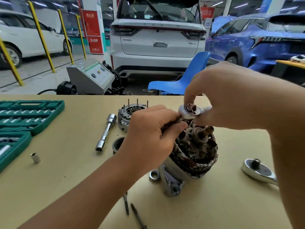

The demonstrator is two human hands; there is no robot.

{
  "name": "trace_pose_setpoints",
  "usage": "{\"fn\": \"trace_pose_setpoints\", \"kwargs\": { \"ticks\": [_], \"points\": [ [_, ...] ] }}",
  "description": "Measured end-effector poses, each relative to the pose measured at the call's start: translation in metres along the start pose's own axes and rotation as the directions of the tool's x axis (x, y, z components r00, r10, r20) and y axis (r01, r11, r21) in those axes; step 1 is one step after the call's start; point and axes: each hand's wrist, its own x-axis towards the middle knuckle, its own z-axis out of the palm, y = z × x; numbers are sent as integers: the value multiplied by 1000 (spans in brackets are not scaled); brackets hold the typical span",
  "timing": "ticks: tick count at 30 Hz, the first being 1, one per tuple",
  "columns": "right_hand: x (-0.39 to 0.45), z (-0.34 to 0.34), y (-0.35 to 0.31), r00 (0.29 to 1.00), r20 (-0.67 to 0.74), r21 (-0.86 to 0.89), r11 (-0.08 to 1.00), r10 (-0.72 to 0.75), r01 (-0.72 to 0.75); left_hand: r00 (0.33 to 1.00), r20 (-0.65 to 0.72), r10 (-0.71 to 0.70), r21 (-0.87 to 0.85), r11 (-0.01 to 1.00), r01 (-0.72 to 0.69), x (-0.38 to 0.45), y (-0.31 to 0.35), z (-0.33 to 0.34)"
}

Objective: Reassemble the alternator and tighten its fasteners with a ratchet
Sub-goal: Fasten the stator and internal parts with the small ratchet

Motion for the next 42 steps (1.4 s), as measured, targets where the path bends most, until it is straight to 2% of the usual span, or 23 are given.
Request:
{"fn": "trace_pose_setpoints", "kwargs": {
  "ticks": [2,5,7,10,13,14,16,18,20,23,28,35,42],
  "points": [
    [1,2,-1,999,-40,-11,1000,16,-17,1000,-10,9,1,1000,-9,0,-1,-1],
    [-1,2,-3,999,44,-18,1000,-1,2,999,-24,-27,-52,998,25,-2,-4,1],
    [-1,3,-3,1000,25,9,1000,-6,6,998,-20,-61,-95,994,59,-2,-6,1],
    [2,6,2,998,-55,36,999,2,0,990,67,-121,-275,952,135,-3,-15,-4],
    [3,0,7,1000,10,175,984,15,-16,965,175,-197,-379,891,250,-6,-32,-15],
    [2,-3,8,1000,7,265,964,28,-29,956,212,-200,-370,889,268,-7,-37,-18],
    [1,-8,12,993,-86,427,903,82,-37,941,282,-185,-307,912,271,-5,-45,-21],
    [1,-9,16,971,-198,497,868,136,-20,932,316,-178,-252,931,264,-5,-46,-22],
    [1,-8,16,961,-233,495,869,151,-16,930,319,-181,-215,942,257,-5,-45,-21],
    [1,-8,14,964,-210,478,877,160,-41,934,301,-193,-187,948,257,-5,-43,-20],
    [-1,-9,14,964,-216,467,884,153,-36,926,337,-172,-241,935,261,-3,-41,-20],
    [-5,-12,16,960,-207,475,877,186,-68,911,369,-184,-225,933,280,-6,-44,-24],
    [-7,-15,15,971,-166,450,890,169,-78,917,351,-188,-221,936,276,-6,-46,-24]
  ]
}}
